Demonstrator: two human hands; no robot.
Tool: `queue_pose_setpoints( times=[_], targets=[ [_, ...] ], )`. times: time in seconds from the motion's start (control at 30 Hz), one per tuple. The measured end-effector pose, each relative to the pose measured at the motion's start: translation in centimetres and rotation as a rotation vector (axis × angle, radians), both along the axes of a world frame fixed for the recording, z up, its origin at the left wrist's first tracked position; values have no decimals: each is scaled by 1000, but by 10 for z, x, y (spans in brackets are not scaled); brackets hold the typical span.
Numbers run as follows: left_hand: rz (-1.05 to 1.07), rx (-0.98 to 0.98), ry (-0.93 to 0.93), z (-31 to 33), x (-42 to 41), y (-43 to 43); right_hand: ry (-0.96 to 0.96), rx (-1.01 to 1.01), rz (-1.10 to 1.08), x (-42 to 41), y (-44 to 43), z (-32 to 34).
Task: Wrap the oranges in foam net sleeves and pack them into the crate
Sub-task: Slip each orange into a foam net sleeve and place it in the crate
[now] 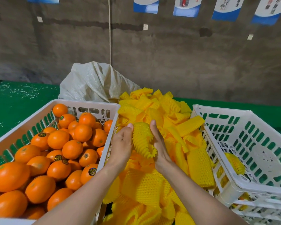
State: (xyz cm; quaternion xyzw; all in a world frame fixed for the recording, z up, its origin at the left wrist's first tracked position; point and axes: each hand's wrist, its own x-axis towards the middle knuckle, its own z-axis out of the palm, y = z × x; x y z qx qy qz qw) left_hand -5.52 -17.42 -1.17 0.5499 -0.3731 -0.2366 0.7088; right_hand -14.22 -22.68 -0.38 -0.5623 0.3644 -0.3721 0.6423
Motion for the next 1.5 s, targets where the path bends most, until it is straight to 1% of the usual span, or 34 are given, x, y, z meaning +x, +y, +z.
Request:
queue_pose_setpoints(
  times=[0.07,0.1,0.17,0.2,0.23,0.27,0.33,0.4,0.47,0.57,0.63,0.73,0.8,0.9,0.97,1.03,1.07,1.1,1.13,1.2,1.23,1.27,1.33,1.43,1.5],
  targets=[
    [67,-27,-102,1,0,3,93,-177,-91,0,6,2],
    [79,-27,-127,2,0,5,133,-247,-97,-1,8,2],
    [98,-20,-167,2,0,8,158,-293,-96,0,10,-1],
    [112,-24,-184,3,0,9,127,-273,-112,1,9,0],
    [118,-31,-187,5,-1,10,62,-207,-128,2,8,2],
    [122,-40,-170,8,-2,9,-22,-97,-125,2,6,5],
    [110,-77,-81,11,-1,7,-175,96,-51,1,3,6],
    [54,-88,12,12,1,5,-305,206,42,0,2,4],
    [36,-79,-12,11,1,6,-415,331,48,-2,-1,2],
    [65,-80,-156,7,-2,6,-481,429,2,-5,0,4],
    [99,-81,-234,6,-4,4,-484,452,13,-7,3,5],
    [106,-87,-244,4,-4,5,-484,445,71,-9,4,3],
    [74,-71,-209,1,-4,5,-481,397,87,-11,2,2],
    [-1,11,-91,2,-3,3,-398,203,168,-14,2,5],
    [-110,147,122,4,3,1,-268,-6,103,-17,3,9],
    [-363,299,376,7,6,2,-137,-319,26,-23,-2,8],
    [-465,357,461,8,7,4,-80,-465,33,-26,-4,7],
    [-522,388,520,7,7,4,-5,-565,34,-28,-5,5],
    [-549,390,556,6,7,4,84,-625,46,-30,-7,2],
    [-565,363,581,5,5,1,162,-650,71,-32,-10,-4],
    [-556,352,561,5,5,1,170,-605,81,-32,-9,-5],
    [-543,345,519,5,4,1,164,-543,75,-32,-11,-7],
    [-542,316,427,2,6,0,102,-511,56,-34,-12,-7],
    [-495,259,406,3,10,1,34,-526,-8,-39,-7,-11],
    [-453,197,399,2,11,0,63,-591,18,-42,1,-16]
  ],
)
